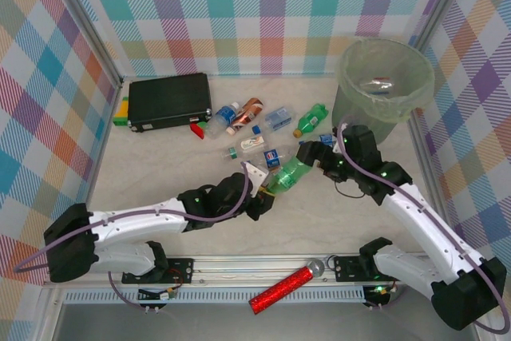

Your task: Put the plastic bottles in the bin

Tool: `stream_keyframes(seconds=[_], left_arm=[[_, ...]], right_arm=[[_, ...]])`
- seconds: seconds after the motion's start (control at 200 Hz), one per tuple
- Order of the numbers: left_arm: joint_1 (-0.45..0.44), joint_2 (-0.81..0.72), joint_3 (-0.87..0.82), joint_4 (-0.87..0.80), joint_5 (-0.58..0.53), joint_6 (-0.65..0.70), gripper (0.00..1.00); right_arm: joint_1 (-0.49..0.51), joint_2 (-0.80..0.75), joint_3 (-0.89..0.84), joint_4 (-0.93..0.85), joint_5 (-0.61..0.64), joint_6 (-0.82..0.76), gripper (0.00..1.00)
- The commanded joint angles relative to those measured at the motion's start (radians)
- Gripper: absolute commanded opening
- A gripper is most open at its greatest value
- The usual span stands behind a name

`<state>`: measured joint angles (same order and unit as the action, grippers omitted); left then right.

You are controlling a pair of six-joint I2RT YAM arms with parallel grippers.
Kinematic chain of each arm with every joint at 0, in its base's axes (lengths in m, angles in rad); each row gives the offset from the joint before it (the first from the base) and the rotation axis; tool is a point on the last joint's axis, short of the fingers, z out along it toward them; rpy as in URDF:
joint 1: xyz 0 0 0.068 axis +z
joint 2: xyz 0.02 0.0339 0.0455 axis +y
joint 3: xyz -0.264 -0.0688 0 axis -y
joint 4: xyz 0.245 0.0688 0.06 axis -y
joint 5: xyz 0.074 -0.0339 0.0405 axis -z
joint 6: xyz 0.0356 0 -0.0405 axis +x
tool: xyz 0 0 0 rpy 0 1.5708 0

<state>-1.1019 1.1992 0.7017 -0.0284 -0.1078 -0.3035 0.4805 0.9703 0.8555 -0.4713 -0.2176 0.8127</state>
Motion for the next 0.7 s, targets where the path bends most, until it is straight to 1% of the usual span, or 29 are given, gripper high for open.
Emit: stream_keyframes(seconds=[0.0,0.13,0.205,0.27,0.325,0.345,0.385,0.48,0.52,0.535,0.65,0.66,0.695], left_arm=[[-0.006,-0.038,-0.008,-0.008,-0.037,-0.019,0.19],[-0.007,-0.045,-0.001,-0.013,-0.032,-0.019,0.18],[-0.007,-0.044,0.001,-0.013,-0.033,-0.021,0.18],[-0.007,-0.045,0.005,-0.013,-0.028,-0.024,0.18],[-0.006,-0.044,0.006,-0.015,-0.029,-0.025,0.18],[-0.007,-0.045,0.008,-0.019,-0.031,-0.025,0.18],[-0.007,-0.042,0.012,-0.025,-0.036,-0.025,0.19],[-0.006,-0.040,0.016,-0.033,-0.053,-0.028,0.19],[-0.006,-0.040,0.018,-0.032,-0.055,-0.031,0.22],[-0.006,-0.041,0.018,-0.032,-0.053,-0.030,0.24],[-0.007,-0.060,0.024,-0.036,-0.053,-0.033,0.70],[-0.007,-0.064,0.024,-0.036,-0.053,-0.034,0.73],[-0.006,-0.076,0.023,-0.039,-0.056,-0.035,0.91]], right_arm=[[0.045,0.015,-0.001,0.103,-0.074,0.034,0.89],[0.096,0.041,0.000,0.144,-0.078,0.031,0.89],[0.114,0.063,0.006,0.150,-0.079,0.036,0.86],[0.123,0.077,0.007,0.162,-0.084,0.040,0.76],[0.128,0.083,0.008,0.167,-0.084,0.046,0.69],[0.129,0.084,0.009,0.169,-0.083,0.047,0.65],[0.131,0.081,0.012,0.172,-0.079,0.048,0.59],[0.136,0.067,0.024,0.156,-0.052,0.051,0.57],[0.136,0.060,0.032,0.148,-0.041,0.048,0.56],[0.136,0.058,0.036,0.142,-0.036,0.046,0.56],[0.136,0.050,0.101,0.063,0.034,0.010,0.55],[0.136,0.051,0.108,0.052,0.042,0.005,0.55],[0.136,0.051,0.139,0.015,0.077,-0.013,0.55]])
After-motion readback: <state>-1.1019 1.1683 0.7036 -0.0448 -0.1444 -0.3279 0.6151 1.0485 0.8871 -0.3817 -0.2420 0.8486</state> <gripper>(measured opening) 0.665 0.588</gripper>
